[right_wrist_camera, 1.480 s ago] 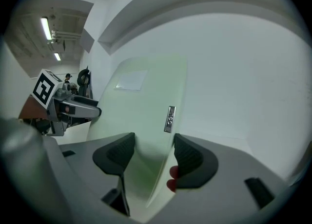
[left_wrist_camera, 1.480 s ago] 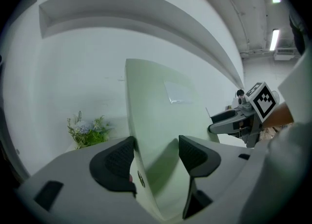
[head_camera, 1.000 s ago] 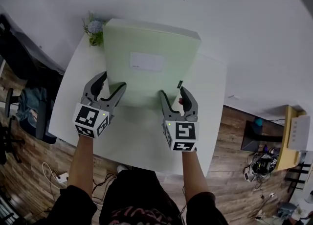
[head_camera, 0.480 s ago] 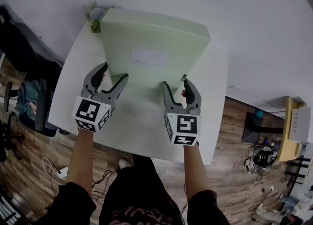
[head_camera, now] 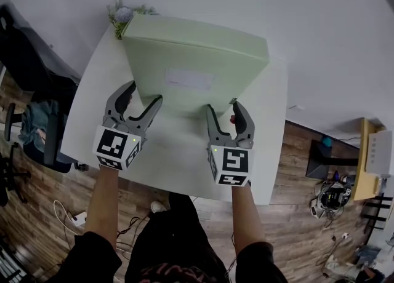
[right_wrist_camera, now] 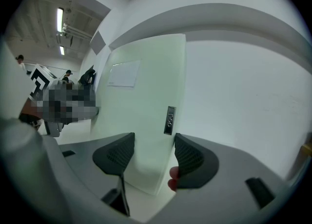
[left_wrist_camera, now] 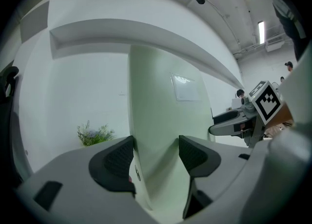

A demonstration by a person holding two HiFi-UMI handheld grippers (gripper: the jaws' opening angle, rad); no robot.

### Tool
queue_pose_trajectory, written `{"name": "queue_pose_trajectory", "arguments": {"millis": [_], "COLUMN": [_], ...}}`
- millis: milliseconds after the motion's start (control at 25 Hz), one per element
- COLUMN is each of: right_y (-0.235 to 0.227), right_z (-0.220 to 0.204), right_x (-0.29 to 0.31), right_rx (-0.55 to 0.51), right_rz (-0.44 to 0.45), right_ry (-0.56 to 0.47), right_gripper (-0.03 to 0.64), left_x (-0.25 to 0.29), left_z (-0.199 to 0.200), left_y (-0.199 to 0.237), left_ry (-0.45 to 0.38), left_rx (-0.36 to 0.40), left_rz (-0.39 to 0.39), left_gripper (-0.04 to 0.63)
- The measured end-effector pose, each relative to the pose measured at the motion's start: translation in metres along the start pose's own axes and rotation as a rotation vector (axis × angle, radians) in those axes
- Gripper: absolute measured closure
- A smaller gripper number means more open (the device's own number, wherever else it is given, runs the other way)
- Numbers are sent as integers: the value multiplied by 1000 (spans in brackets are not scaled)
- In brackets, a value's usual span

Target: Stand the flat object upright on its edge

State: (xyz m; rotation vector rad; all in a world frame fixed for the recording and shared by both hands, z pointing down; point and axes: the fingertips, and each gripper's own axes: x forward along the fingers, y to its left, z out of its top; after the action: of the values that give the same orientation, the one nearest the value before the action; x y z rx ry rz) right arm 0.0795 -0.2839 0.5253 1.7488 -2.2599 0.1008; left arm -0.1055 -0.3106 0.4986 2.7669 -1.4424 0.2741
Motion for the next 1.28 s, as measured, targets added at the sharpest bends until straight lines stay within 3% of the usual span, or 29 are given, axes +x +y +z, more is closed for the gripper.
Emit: {"name": "queue_pose_trajectory", "arguments": {"millis": [920, 1280], "right_y": [12, 11], "right_z": [-3, 1], "right_x": [-16, -15], "right_rx": [7, -8], "right_rz": [-9, -1], "right_ry": [-49, -20], "right_gripper": [342, 342], "left_x": [-17, -16], "left_z": [-7, -8], "left_y": [-7, -7], "left_ry": [-15, 29], "left_rx": [32, 40], "left_rz": [31, 24], "left_gripper": [296, 295]}}
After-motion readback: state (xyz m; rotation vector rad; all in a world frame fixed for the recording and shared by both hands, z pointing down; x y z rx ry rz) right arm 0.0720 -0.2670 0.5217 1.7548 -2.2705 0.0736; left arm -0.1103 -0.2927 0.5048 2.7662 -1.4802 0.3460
